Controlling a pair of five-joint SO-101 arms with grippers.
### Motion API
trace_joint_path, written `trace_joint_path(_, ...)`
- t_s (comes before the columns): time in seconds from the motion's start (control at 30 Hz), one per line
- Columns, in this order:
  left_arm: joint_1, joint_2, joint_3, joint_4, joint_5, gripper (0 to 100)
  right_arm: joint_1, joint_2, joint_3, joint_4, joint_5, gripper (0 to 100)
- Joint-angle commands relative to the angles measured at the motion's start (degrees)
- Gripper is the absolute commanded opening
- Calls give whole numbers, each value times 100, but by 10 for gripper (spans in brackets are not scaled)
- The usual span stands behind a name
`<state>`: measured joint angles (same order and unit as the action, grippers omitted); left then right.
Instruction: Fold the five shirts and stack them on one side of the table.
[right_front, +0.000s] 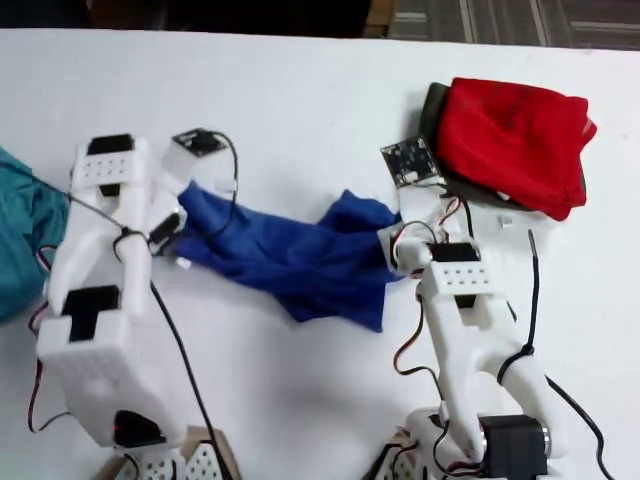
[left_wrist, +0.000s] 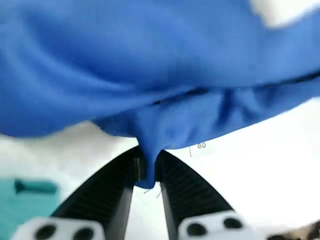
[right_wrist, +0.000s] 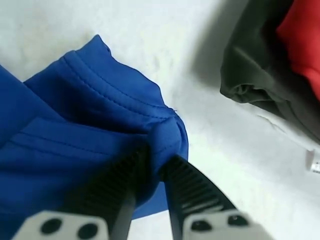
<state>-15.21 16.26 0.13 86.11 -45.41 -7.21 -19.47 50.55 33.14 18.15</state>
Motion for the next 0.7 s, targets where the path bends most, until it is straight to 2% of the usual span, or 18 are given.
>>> trace_joint_path(0.0, 0, -853, 4, 378, 62, 24, 22, -101, -114, 22, 0, 20)
trace_joint_path(0.1, -18, -1459, 119, 484, 220, 24, 31, -145, -141, 127, 0, 20)
trace_joint_path(0.2, -18, -2004, 127, 580, 281, 24, -57, -470, -422, 664, -9, 20)
trace_joint_path(0.37, -141, -2690, 66, 527, 299, 24, -66, -1262, -1741, 1833, -9, 20)
trace_joint_path(0.67, -519, -4308, -136, 580, 695, 24, -110, -1516, -3587, 2501, -9, 20)
